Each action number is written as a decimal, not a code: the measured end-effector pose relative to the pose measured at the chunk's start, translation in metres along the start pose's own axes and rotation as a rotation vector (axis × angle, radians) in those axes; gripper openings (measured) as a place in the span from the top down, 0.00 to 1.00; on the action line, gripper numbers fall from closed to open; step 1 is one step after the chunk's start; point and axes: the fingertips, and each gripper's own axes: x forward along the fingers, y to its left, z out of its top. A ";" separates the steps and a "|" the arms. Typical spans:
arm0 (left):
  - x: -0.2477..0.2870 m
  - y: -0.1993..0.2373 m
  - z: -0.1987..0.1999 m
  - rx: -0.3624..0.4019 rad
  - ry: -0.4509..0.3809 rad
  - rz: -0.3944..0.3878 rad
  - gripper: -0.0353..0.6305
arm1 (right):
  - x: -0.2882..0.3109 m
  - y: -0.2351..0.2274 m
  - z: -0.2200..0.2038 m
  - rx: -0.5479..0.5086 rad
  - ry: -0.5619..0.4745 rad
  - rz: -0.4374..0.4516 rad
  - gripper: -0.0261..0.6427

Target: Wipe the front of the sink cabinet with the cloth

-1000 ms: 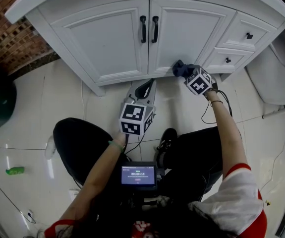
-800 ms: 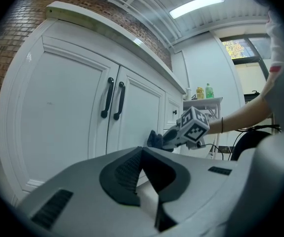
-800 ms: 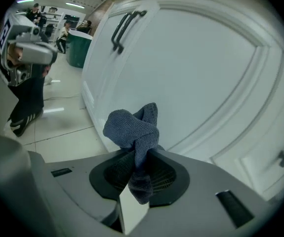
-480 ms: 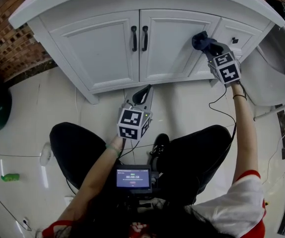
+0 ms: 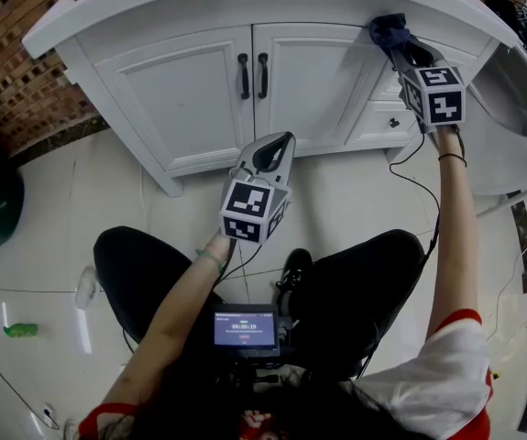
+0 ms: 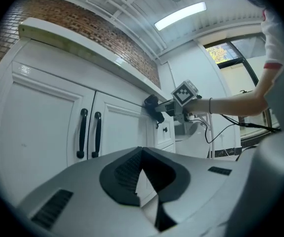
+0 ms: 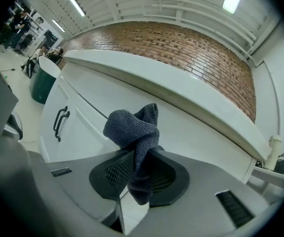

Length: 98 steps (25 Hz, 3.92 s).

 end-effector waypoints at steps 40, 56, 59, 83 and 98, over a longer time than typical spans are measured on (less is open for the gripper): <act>-0.008 0.062 -0.080 -0.107 0.128 0.106 0.90 | 0.057 0.215 -0.362 0.467 0.654 0.126 0.83; -0.094 0.072 -0.052 -0.092 0.100 0.210 0.90 | -0.001 0.328 -0.195 0.479 0.403 0.354 0.83; -0.112 0.070 -0.048 -0.084 0.085 0.224 0.90 | -0.021 0.349 -0.157 0.505 0.328 0.394 0.83; -0.180 0.022 -0.057 -0.042 0.100 0.275 0.90 | -0.125 0.413 -0.080 0.613 0.131 0.498 0.83; -0.191 0.036 -0.068 -0.048 0.123 0.306 0.90 | -0.128 0.415 -0.072 0.622 0.111 0.487 0.83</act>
